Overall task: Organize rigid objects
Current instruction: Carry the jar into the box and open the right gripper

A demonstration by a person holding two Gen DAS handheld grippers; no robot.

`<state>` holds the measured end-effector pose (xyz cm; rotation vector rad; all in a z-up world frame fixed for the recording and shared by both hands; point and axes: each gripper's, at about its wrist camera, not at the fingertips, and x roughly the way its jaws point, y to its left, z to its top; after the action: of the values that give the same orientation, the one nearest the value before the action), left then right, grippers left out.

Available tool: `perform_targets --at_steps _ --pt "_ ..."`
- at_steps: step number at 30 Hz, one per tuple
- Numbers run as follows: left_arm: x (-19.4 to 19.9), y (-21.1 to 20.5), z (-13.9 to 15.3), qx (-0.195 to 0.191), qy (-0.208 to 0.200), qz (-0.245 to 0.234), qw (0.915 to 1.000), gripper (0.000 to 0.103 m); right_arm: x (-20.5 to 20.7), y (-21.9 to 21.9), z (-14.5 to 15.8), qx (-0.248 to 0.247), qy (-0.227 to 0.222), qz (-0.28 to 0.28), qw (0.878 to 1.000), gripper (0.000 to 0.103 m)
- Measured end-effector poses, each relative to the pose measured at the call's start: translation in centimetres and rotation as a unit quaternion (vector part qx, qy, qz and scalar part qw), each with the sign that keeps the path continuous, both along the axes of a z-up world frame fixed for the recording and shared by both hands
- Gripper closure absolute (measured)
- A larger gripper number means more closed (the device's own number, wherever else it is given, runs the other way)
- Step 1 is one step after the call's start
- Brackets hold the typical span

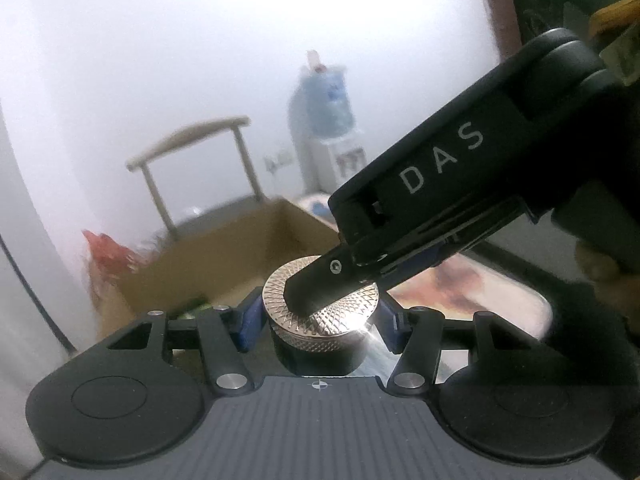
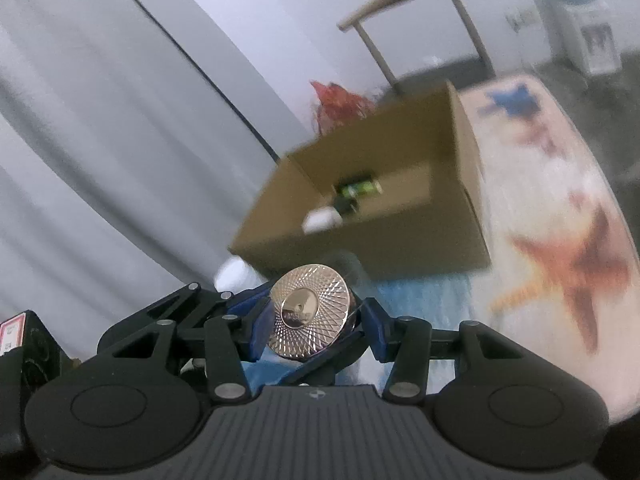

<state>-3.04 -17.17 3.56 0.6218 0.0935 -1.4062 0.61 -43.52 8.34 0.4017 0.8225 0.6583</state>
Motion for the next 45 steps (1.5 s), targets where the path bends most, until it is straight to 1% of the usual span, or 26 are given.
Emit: perform_targets --at_steps 3,5,7,10,11,14,16,19,21,24,26,30,32,34,37,40,43,45 --pt "1.6 -1.5 2.1 -0.012 -0.013 0.016 0.9997 0.047 2.4 1.4 2.3 0.002 -0.018 0.013 1.000 0.052" --pt "3.1 -2.8 3.2 -0.010 -0.023 0.029 0.9993 0.047 4.5 2.4 3.4 0.009 -0.023 0.026 0.999 0.052" --pt "4.9 -4.5 3.9 0.005 -0.020 0.043 0.9989 0.047 7.3 3.7 4.0 0.013 -0.018 0.041 0.999 0.052" --pt "7.9 -7.7 3.8 0.049 -0.008 0.057 0.9971 0.047 11.7 5.7 3.4 0.014 0.011 0.060 0.998 0.052" --pt "8.9 -8.7 3.6 0.067 0.002 0.063 0.9957 0.047 13.1 6.3 2.9 0.011 0.024 0.065 0.998 0.052" --pt "11.7 -11.7 2.2 0.130 0.033 0.077 0.9880 0.047 17.6 8.2 0.5 0.009 0.080 0.078 0.994 0.052" --pt "13.2 -12.9 1.0 0.169 0.050 0.083 0.9808 0.047 20.0 9.3 -1.5 0.007 0.119 0.085 0.989 0.052" --pt "15.0 -15.0 -0.9 0.228 0.071 0.094 0.9664 0.047 22.9 10.4 -4.5 0.003 0.175 0.095 0.980 0.052" --pt "15.9 -16.2 -1.9 0.257 0.078 0.101 0.9580 0.047 24.2 11.2 -6.2 -0.001 0.204 0.102 0.974 0.052" --pt "16.9 -17.0 -3.0 0.293 0.085 0.109 0.9461 0.047 25.8 12.2 -8.4 -0.010 0.238 0.112 0.965 0.052" --pt "17.3 -17.4 -3.7 0.315 0.087 0.114 0.9382 0.047 25.9 12.4 -9.3 -0.014 0.254 0.117 0.960 0.052" --pt "17.8 -17.6 -4.8 0.351 0.097 0.123 0.9232 0.046 26.3 13.5 -10.7 -0.030 0.272 0.128 0.953 0.052" --pt "18.1 -18.0 -5.3 0.363 0.099 0.126 0.9178 0.046 26.5 13.9 -11.2 -0.036 0.279 0.130 0.951 0.052" --pt "18.3 -18.1 -5.6 0.371 0.096 0.128 0.9146 0.046 26.7 14.3 -11.7 -0.042 0.283 0.132 0.949 0.052" --pt "18.4 -17.8 -5.5 0.377 0.089 0.126 0.9134 0.046 26.7 14.5 -11.8 -0.049 0.283 0.133 0.949 0.052" --pt "18.7 -18.0 -5.4 0.385 0.096 0.128 0.9091 0.045 26.9 14.6 -11.8 -0.053 0.284 0.133 0.948 0.052" --pt "18.6 -17.7 -5.0 0.380 0.095 0.126 0.9112 0.045 26.7 14.5 -11.8 -0.053 0.282 0.130 0.949 0.052" --pt "18.4 -17.6 -4.3 0.371 0.096 0.125 0.9151 0.041 26.6 14.3 -11.5 -0.050 0.280 0.127 0.950 0.052"
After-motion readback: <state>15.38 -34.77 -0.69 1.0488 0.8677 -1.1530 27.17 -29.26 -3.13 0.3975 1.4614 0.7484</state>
